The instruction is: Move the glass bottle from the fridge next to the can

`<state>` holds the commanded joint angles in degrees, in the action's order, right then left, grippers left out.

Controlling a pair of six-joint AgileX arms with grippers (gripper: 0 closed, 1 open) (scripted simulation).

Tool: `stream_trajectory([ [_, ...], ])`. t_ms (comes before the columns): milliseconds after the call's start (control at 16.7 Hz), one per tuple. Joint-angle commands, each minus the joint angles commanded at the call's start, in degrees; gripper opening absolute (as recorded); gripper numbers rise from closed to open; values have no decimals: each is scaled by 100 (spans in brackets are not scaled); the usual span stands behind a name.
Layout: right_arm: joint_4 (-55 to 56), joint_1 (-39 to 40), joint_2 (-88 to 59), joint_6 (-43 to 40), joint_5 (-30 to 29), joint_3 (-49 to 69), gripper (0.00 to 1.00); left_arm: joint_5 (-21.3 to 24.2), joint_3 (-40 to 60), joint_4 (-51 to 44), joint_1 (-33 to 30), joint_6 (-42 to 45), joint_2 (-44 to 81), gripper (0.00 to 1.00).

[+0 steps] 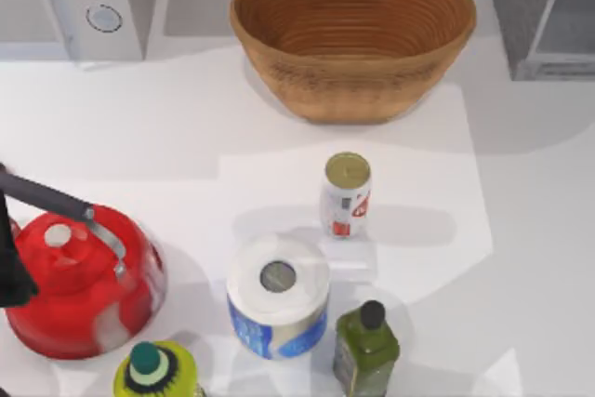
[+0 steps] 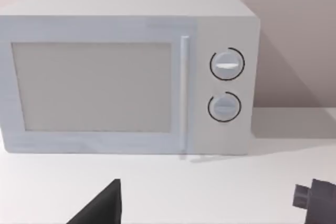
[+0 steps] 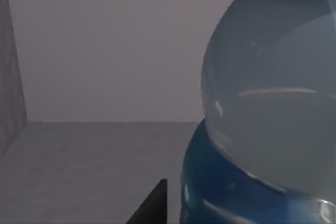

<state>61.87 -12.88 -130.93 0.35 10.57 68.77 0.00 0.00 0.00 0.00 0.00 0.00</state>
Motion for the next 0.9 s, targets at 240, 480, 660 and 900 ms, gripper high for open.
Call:
stream_trajectory([
  [240,0,0,0,0,0,0,25,0,0,0,0,0,0,100],
  [480,0,0,0,0,0,0,0,0,0,0,0,0,0,100],
  [660,0,0,0,0,0,0,0,0,0,0,0,0,0,100],
  [900,0,0,0,0,0,0,0,0,0,0,0,0,0,100],
])
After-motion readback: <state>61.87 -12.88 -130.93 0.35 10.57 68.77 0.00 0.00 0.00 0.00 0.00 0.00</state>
